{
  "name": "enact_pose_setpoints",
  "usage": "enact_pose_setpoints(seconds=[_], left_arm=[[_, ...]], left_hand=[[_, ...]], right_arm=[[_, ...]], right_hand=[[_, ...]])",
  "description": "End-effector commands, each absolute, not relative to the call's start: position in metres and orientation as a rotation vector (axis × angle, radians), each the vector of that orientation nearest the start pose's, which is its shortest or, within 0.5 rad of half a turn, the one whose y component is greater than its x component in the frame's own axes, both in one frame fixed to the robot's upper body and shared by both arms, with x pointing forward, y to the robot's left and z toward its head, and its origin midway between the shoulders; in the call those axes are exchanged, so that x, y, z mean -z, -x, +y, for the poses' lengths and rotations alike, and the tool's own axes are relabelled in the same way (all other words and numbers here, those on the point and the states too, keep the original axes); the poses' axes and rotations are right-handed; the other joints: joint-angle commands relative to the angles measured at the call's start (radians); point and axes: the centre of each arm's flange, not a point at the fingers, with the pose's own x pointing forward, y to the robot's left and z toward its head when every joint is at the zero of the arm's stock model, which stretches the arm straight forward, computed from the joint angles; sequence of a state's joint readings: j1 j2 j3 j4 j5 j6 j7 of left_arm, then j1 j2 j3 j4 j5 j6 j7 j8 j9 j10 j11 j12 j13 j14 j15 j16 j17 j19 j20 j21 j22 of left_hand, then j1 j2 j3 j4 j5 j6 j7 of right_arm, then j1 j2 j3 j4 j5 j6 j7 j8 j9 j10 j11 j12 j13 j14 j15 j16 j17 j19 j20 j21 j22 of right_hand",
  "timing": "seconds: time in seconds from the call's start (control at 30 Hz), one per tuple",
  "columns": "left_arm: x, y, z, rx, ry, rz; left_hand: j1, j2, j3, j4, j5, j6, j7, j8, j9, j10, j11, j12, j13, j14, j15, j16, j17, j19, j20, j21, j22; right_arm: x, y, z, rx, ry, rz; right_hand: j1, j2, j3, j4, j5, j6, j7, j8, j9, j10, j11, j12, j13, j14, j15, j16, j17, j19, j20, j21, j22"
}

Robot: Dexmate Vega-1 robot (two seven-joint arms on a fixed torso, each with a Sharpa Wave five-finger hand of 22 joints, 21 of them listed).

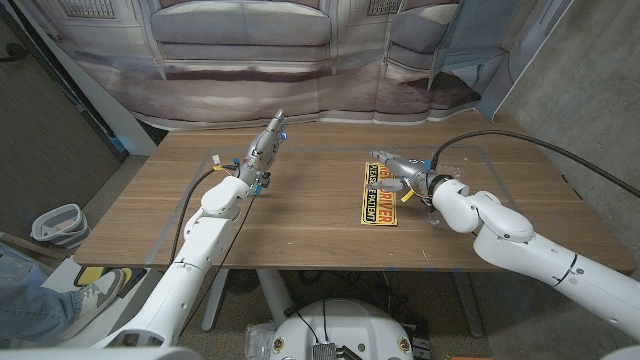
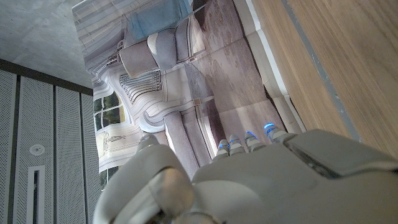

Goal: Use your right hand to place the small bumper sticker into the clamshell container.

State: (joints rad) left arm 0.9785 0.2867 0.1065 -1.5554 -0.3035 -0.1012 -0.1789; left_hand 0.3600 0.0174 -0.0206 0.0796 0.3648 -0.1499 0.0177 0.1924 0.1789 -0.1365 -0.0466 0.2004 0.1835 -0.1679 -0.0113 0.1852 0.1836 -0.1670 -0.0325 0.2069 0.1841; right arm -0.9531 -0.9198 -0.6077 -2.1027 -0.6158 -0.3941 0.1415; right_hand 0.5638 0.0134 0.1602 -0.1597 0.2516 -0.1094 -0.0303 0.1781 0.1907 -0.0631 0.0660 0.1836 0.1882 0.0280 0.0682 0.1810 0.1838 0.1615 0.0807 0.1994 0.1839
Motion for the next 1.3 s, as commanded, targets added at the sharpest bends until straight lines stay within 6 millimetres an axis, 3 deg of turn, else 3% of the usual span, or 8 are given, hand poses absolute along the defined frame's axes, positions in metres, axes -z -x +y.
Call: enact_pose_setpoints(seconds=[0.03,0.7,1.3], left_arm=[[0.007,-0.612,0.250,0.267,-0.068,-0.646],[0.010,-0.610,0.249,0.267,-0.060,-0.647],[0.009,-0.610,0.248,0.267,-0.061,-0.647]], left_hand=[[0.008,0.004,-0.008,0.002,0.000,0.002,0.003,0.003,0.006,-0.003,-0.002,0.001,0.002,0.001,0.010,0.006,0.003,-0.033,-0.034,-0.002,0.001],[0.009,0.006,-0.011,0.002,0.000,0.002,0.004,0.003,0.006,-0.003,-0.002,0.001,0.002,-0.002,0.010,0.005,0.003,-0.036,-0.031,-0.003,0.001],[0.010,0.007,-0.015,0.002,-0.001,0.003,0.003,0.003,0.006,-0.003,-0.003,0.001,0.003,-0.001,0.011,0.005,0.003,-0.036,-0.030,-0.002,0.001]], right_arm=[[0.033,-0.541,-0.188,-0.088,1.583,-0.481],[0.033,-0.545,-0.187,-0.111,1.644,-0.401],[0.033,-0.553,-0.182,-0.125,1.691,-0.341]], right_hand=[[0.013,-0.002,0.007,-0.003,0.006,-0.013,0.002,0.003,0.003,-0.018,0.003,-0.002,0.004,-0.004,0.008,0.002,0.002,0.002,0.008,-0.001,0.002],[0.028,-0.015,0.006,0.000,0.012,-0.041,0.011,0.004,0.003,-0.023,0.010,0.010,0.002,0.003,0.031,0.007,0.001,0.002,0.024,0.001,0.002],[0.034,-0.022,0.005,0.003,0.017,-0.037,0.015,0.012,0.003,-0.012,-0.004,0.016,0.000,0.023,0.019,0.014,0.001,0.011,0.034,0.005,0.002]])
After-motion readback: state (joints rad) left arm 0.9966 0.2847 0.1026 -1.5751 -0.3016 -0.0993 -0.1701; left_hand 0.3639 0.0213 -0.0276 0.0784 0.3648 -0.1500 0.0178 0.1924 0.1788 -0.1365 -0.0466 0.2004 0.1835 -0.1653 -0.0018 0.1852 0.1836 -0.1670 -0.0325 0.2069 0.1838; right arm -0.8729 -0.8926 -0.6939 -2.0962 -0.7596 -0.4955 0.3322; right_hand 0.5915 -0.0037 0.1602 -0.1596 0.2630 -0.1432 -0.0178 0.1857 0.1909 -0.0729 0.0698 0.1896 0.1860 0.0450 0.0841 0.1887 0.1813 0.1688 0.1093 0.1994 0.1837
